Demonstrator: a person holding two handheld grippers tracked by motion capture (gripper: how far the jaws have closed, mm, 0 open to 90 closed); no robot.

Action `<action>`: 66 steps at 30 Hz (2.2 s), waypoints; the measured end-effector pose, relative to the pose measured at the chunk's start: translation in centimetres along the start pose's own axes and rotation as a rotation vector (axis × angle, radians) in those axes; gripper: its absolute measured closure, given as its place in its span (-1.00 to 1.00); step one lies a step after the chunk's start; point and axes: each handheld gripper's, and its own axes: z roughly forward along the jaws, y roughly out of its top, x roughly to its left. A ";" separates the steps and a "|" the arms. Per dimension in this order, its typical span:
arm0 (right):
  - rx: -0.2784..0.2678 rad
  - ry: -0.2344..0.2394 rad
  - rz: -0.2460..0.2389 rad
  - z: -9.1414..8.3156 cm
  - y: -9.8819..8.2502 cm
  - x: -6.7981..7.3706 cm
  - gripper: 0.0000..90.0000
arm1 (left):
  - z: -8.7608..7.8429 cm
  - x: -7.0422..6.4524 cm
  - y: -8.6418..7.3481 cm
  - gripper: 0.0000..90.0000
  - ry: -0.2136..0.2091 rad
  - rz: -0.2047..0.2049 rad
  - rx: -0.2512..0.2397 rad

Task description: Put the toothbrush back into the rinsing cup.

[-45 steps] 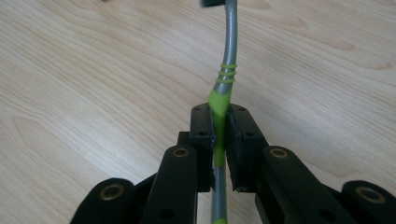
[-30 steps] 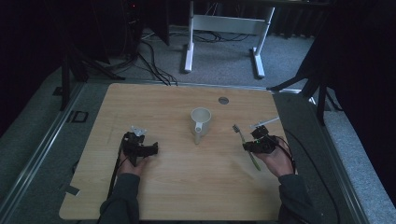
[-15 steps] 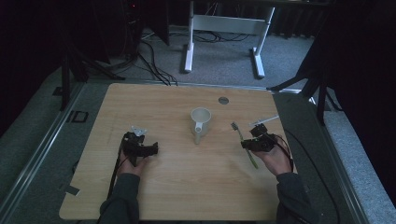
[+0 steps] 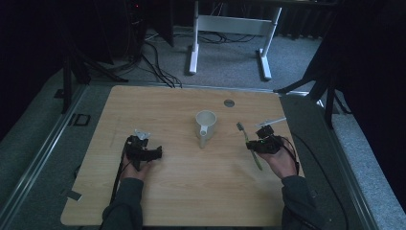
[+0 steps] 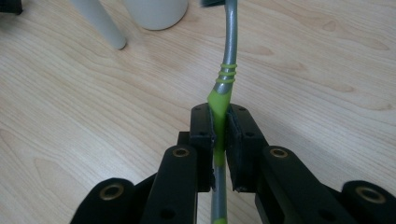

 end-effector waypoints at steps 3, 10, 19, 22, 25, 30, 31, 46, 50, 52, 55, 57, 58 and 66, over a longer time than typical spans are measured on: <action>-0.009 -0.002 0.004 -0.1 0.0 0.0 0.81 | 0.0 0.0 0.0 -0.76 0.000 0.001 0.001; -0.037 0.007 0.008 -0.2 0.0 -0.1 0.81 | 0.0 0.0 0.0 -0.76 0.000 0.000 0.000; -0.067 0.016 0.020 -0.3 0.6 0.2 0.81 | 0.0 0.0 0.0 -0.76 0.000 0.000 0.000; -0.079 0.015 0.019 -0.4 0.8 0.2 0.81 | 0.0 0.0 0.0 -0.76 0.000 0.001 0.000; -0.095 0.018 0.019 -0.5 1.0 0.3 0.81 | 0.0 0.0 0.0 -0.76 0.000 0.000 0.000; -0.113 0.018 0.027 -0.7 1.3 0.4 0.81 | 0.0 0.0 0.0 -0.76 0.000 0.002 0.001; -0.117 0.018 0.027 -0.7 1.3 0.4 0.81 | 0.0 0.0 0.0 -0.76 0.000 0.001 0.001; -0.161 0.036 0.036 -0.8 1.9 0.6 0.81 | 0.0 0.0 0.0 -0.76 -0.002 0.000 -0.001; -0.173 0.038 0.033 -0.9 2.2 0.8 0.81 | 0.0 0.0 0.0 -0.76 -0.002 0.000 -0.001; -0.184 0.039 0.035 -1.0 2.3 0.9 0.81 | 0.0 0.0 0.0 -0.76 -0.001 0.000 -0.001; -0.194 0.038 0.033 -1.0 2.5 1.0 0.81 | 0.0 0.0 0.0 -0.76 -0.001 0.001 -0.001; -0.200 0.040 0.032 -1.1 2.6 1.0 0.81 | 0.0 0.0 0.0 -0.76 -0.001 0.001 -0.001; -0.203 0.040 0.031 -1.1 2.7 1.1 0.81 | 0.0 0.0 0.0 -0.76 -0.001 0.001 -0.002; -0.216 0.048 0.033 -1.0 3.0 1.3 0.81 | 0.0 0.0 0.0 -0.76 -0.001 0.002 -0.001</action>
